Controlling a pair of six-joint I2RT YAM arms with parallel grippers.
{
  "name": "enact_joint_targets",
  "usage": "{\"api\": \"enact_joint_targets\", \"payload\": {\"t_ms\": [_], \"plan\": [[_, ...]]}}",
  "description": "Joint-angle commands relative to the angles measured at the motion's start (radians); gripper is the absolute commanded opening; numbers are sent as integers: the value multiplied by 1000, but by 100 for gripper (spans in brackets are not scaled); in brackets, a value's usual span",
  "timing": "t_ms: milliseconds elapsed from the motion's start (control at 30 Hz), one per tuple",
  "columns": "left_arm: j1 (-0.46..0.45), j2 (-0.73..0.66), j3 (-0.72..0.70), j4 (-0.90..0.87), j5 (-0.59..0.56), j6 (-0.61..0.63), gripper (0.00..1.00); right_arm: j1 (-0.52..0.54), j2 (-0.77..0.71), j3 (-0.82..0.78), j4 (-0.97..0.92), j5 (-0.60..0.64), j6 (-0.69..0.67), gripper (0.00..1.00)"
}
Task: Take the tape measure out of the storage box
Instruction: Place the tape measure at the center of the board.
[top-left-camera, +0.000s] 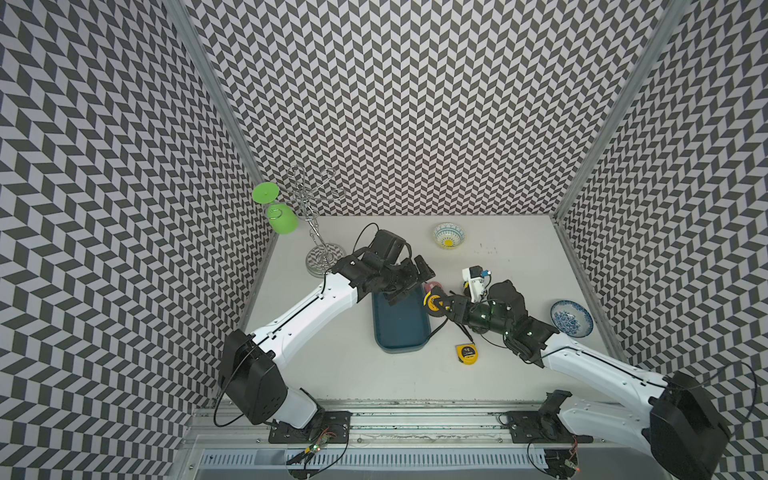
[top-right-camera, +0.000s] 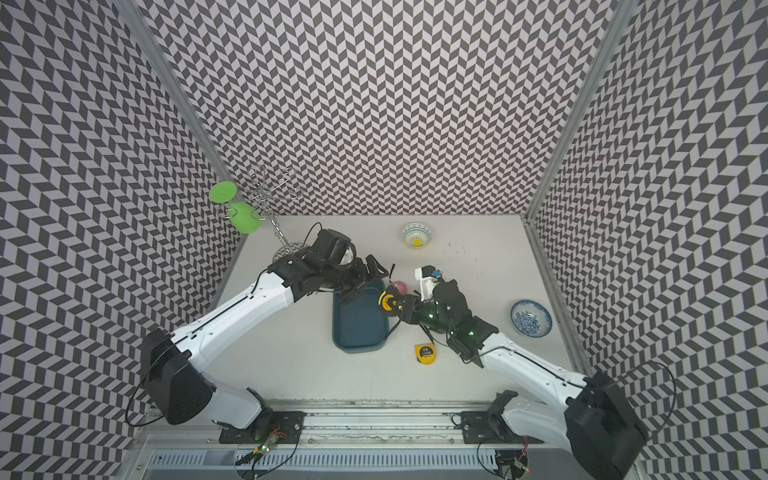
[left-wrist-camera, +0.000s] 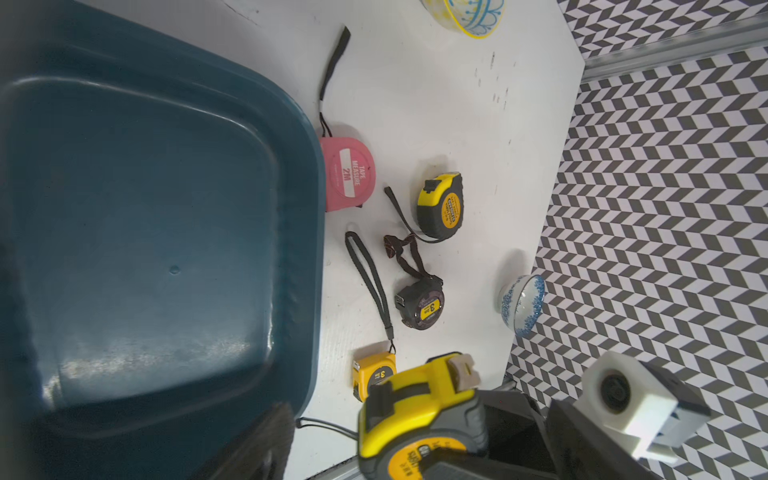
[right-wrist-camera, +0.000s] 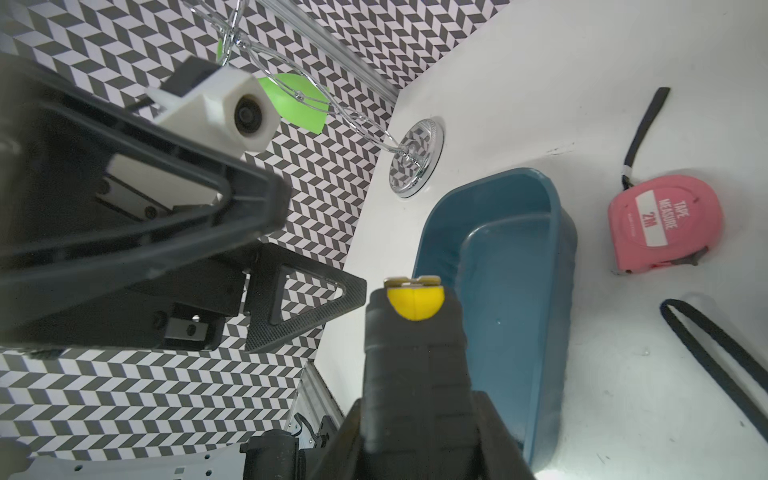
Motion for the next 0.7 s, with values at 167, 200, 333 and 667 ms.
{"api": "enact_joint_targets", "payload": {"t_ms": [167, 200, 333, 667], "plan": [[25, -85, -65, -27, -33, 40, 99, -47, -35, -87, 48, -27, 7, 14], [25, -88, -67, -27, -36, 42, 100, -48, -26, -96, 56, -31, 9, 14], [28, -98, -66, -43, -46, 53, 100, -66, 27, -127, 99, -66, 24, 14], [45, -139, -110, -56, -53, 143, 100, -78, 166, -154, 196, -128, 56, 14]]}}
